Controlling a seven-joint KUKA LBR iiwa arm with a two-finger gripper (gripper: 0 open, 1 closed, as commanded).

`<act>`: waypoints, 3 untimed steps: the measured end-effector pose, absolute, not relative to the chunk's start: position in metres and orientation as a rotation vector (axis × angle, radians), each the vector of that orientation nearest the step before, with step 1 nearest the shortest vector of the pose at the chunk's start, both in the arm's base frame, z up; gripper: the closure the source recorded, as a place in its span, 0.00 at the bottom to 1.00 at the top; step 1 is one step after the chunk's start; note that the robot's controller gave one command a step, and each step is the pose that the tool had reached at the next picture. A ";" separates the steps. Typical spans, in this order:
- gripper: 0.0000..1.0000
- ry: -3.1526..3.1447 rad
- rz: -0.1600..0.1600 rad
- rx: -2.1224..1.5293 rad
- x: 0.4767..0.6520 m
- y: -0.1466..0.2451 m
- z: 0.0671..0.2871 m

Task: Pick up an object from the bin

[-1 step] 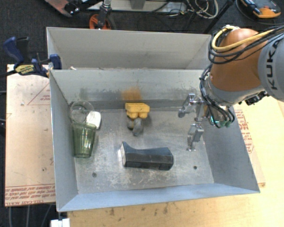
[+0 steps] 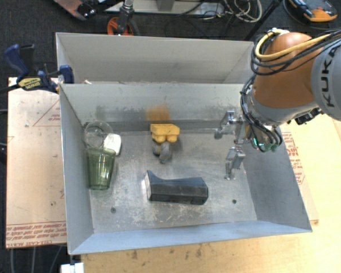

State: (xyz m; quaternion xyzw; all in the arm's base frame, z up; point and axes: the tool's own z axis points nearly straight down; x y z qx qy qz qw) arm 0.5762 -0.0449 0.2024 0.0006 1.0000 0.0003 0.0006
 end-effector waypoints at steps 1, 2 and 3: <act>0.00 3.136 0.001 0.080 0.541 -0.009 0.172; 0.00 3.135 0.002 -0.012 0.546 0.017 0.100; 0.00 3.142 0.003 -0.036 0.546 0.020 0.086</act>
Offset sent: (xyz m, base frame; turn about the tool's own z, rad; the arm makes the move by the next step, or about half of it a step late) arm -0.0280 0.0668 -0.1174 -0.0242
